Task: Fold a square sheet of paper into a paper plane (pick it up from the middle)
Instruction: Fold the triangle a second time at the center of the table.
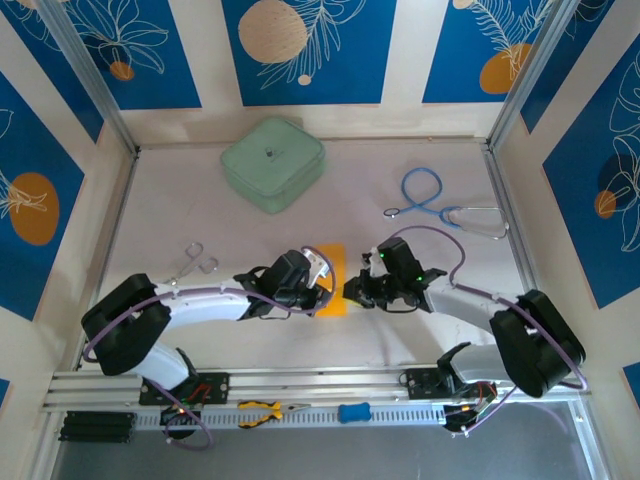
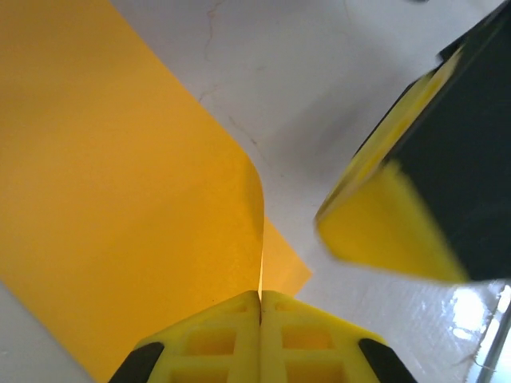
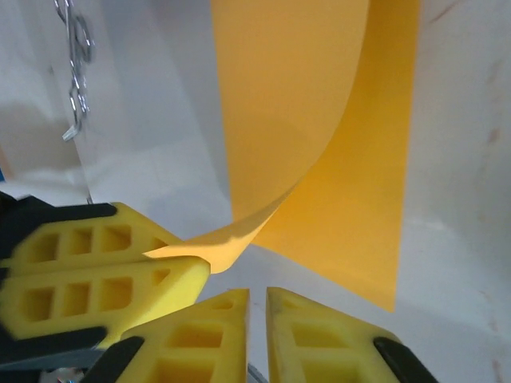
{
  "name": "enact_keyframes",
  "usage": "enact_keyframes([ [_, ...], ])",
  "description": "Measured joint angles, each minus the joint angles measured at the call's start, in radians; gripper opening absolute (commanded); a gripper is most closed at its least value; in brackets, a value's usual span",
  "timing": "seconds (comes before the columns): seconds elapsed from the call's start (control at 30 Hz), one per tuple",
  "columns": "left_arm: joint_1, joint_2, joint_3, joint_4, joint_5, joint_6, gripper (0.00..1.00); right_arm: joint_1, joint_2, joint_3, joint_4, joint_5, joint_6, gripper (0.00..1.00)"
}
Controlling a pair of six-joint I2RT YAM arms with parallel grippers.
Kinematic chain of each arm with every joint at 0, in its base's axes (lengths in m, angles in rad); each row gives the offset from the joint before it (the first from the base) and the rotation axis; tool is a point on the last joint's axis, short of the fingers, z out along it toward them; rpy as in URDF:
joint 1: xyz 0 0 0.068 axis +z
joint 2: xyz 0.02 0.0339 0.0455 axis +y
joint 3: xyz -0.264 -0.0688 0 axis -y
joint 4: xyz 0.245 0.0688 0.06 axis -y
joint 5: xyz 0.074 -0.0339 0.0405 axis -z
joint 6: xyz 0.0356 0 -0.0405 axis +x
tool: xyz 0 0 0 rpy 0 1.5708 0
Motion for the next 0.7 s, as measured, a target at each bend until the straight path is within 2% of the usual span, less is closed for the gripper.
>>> enact_keyframes([
  [0.23,0.007,0.000,-0.002,0.013,0.029,-0.016,0.08,0.026,0.094,0.000,0.078,-0.004,0.027,0.10],
  [0.7,0.041,0.006,0.001,0.005,0.050,0.009,0.18,0.027,0.142,0.001,0.155,-0.003,0.046,0.09],
])
